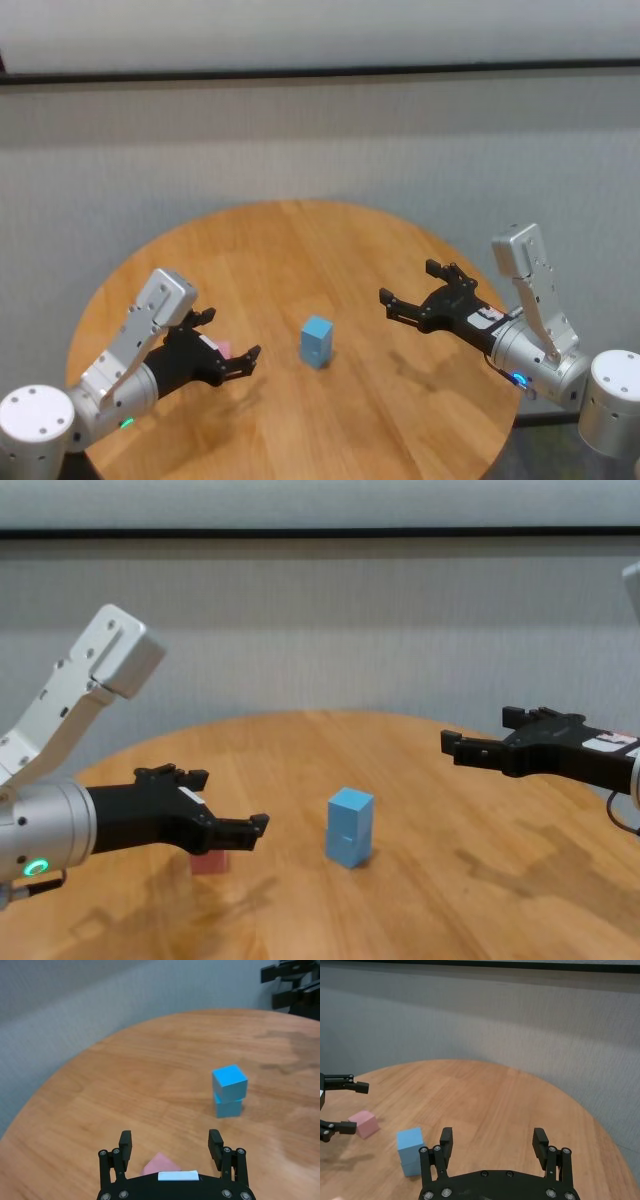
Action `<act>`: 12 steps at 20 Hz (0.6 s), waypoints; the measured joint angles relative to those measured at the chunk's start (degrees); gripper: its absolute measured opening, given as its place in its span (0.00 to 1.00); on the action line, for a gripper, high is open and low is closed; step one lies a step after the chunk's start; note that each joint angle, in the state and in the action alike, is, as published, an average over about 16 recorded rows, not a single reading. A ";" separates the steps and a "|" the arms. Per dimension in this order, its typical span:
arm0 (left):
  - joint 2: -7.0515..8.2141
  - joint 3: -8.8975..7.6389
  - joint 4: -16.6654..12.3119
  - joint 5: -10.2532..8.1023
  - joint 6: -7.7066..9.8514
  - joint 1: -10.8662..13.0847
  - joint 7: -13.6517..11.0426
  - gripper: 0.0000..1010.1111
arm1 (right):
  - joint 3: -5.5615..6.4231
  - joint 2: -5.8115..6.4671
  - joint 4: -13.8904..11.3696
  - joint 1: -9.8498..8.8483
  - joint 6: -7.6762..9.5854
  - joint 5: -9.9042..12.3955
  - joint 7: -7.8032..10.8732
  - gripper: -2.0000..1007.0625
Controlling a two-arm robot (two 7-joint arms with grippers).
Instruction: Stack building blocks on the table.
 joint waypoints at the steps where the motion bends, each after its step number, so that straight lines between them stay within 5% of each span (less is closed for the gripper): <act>1: 0.02 -0.04 0.11 0.08 0.00 -0.01 0.02 0.99 | 0.00 0.00 0.01 0.00 0.00 0.00 0.00 1.00; 12: -0.23 -0.34 2.31 1.01 0.25 -0.25 0.36 0.99 | -0.03 -0.05 0.05 0.05 -0.03 0.00 0.00 1.00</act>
